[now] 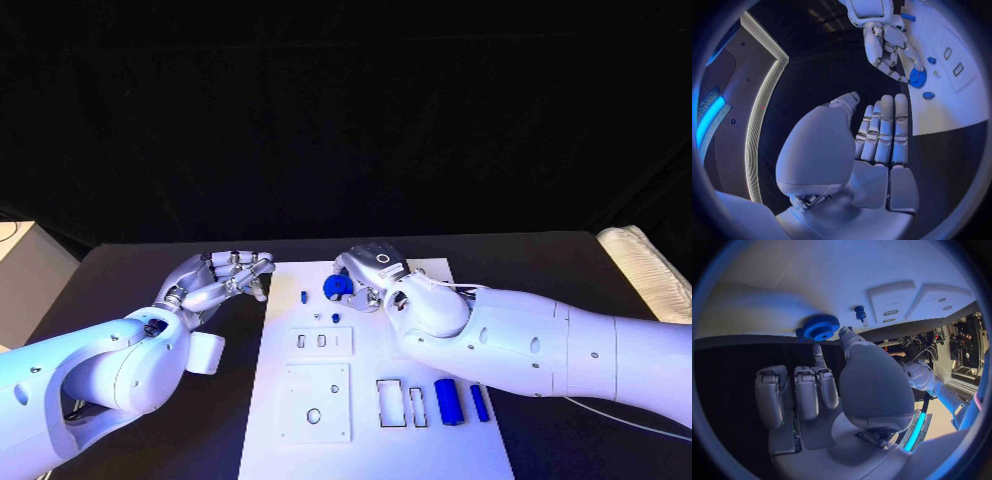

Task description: Assemble the parts on the task board

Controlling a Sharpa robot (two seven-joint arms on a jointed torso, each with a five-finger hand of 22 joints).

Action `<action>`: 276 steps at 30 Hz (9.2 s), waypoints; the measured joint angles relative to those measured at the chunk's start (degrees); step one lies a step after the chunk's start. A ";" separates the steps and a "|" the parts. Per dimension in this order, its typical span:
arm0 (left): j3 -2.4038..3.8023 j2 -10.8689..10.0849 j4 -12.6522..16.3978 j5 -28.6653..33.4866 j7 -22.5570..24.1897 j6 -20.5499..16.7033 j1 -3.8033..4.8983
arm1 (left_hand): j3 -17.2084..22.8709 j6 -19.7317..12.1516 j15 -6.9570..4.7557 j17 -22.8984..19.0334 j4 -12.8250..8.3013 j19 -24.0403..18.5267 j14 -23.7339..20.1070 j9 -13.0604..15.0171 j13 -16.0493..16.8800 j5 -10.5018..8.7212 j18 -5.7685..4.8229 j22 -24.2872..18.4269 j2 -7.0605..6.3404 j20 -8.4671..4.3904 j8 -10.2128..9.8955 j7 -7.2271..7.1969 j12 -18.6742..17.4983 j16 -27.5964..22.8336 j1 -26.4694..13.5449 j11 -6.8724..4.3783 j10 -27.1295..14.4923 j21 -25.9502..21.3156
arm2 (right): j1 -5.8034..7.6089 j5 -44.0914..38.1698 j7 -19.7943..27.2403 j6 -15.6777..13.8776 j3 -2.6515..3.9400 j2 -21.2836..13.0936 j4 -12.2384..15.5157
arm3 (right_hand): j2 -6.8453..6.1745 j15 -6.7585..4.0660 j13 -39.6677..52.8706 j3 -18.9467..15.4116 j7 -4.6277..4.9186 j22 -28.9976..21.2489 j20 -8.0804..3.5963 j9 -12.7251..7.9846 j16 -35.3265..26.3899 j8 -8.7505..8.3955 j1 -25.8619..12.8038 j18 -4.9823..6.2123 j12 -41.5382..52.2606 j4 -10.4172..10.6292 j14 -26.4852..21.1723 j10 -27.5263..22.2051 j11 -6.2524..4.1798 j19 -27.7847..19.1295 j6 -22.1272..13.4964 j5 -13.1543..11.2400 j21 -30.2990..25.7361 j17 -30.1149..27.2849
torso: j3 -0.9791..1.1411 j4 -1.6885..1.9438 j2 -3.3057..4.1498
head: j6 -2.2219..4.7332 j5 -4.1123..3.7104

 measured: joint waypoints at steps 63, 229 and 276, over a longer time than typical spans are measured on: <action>-0.07 0.89 -1.85 -0.04 -0.22 0.10 -0.03 | 0.00 -0.41 0.00 -0.11 0.00 -0.40 0.00 0.08 0.00 0.00 0.00 0.12 0.00 -0.02 0.00 0.01 0.00 0.00 0.00 -0.20 -0.20 0.26 | 4.13 39.67 24.87 5.57 0.50 -28.07 9.10 | -0.36 0.71 0.03 2.63 0.63 0.01 0.41 -1.29 0.00 -0.67 5.87 0.00 -0.48 -6.58 -0.11 -0.01 0.41 0.00 0.82 -0.02 0.00 0.03 | 0.51 -2.04 -1.32 | 0.18 -1.53; -0.63 4.16 -5.08 -17.44 -23.38 2.26 2.70 | -0.38 -1.23 -3.69 36.77 0.39 16.92 26.01 11.43 32.07 0.00 -2.27 21.15 0.01 -3.59 11.38 -3.06 45.77 32.35 -4.99 -4.19 -3.99 18.02 | -7.84 20.67 -1.01 -4.36 -0.70 -3.36 10.69 | 2.67 -0.94 0.00 10.70 -1.61 0.01 -1.15 -0.93 0.00 2.97 3.87 -0.01 0.23 -9.43 -0.10 0.00 -1.44 0.10 6.09 -0.49 0.00 0.00 | -0.94 -0.38 -4.89 | -7.00 2.63; -0.65 3.87 -5.11 -18.02 -23.83 2.92 2.70 | -0.39 -1.33 -3.90 36.89 0.39 16.93 26.21 11.54 32.25 0.00 -2.26 21.35 0.01 -3.57 11.46 -2.96 46.31 32.55 -4.98 -4.39 -4.19 18.29 | -7.98 20.14 -1.25 -2.60 -0.96 -2.85 9.93 | -0.58 -0.10 -0.02 9.25 -0.58 -0.02 -0.45 -1.36 0.00 2.70 0.63 0.00 -0.39 -8.90 -0.10 -0.03 -0.83 -0.05 3.63 -0.48 0.00 0.03 | -0.88 -0.38 -4.75 | -7.04 2.53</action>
